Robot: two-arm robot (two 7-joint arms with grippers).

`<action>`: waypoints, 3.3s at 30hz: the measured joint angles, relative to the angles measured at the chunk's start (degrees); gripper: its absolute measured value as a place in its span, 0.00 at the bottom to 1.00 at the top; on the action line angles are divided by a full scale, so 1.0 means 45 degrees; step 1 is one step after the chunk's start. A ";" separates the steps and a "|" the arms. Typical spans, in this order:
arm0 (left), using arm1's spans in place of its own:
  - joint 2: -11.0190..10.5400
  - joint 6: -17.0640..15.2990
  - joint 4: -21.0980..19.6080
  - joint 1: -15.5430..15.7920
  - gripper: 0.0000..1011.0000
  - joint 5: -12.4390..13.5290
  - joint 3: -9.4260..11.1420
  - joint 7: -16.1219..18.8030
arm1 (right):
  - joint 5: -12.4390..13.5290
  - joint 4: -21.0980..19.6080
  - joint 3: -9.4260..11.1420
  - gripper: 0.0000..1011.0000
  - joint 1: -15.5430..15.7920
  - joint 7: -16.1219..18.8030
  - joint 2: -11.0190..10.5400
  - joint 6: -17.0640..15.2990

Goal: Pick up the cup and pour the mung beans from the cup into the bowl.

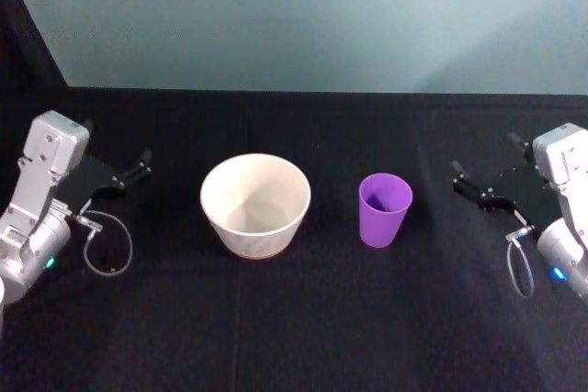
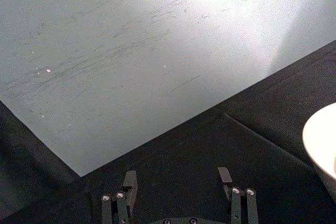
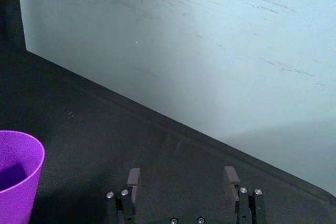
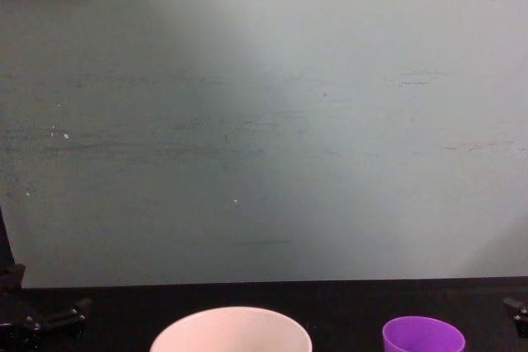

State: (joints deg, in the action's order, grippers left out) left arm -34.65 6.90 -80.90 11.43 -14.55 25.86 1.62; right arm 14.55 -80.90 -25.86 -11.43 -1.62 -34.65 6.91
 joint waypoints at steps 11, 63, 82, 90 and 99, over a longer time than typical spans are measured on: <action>0.0001 0.0000 0.0000 0.0000 0.99 0.0000 0.0000 0.0000 | 0.0001 0.0000 0.0000 0.99 0.0000 0.0000 0.0000 0.0000; 0.0001 0.0000 0.0000 0.0000 0.99 0.0000 0.0000 0.0000 | 0.0616 -0.1766 0.0611 0.99 0.2288 0.1078 -0.0308 0.0378; 0.0000 0.0000 0.0000 0.0000 0.99 0.0000 0.0001 0.0000 | 0.1268 -0.1843 0.0386 0.99 0.2686 0.2519 0.0892 0.0858; 0.0001 0.0000 0.0000 0.0000 0.99 0.0000 0.0000 0.0000 | 0.1069 -0.1082 0.0322 0.99 0.2085 0.2638 0.1693 0.0682; 0.0001 0.0000 0.0000 -0.0001 0.99 0.0000 0.0000 0.0000 | 0.0599 -0.0463 0.0288 0.99 0.1518 0.2693 0.2305 0.0490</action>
State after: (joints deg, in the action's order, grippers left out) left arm -34.64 6.90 -80.90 11.43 -14.55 25.86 1.62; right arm 17.24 -82.98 -24.57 -4.60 10.50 -24.27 9.11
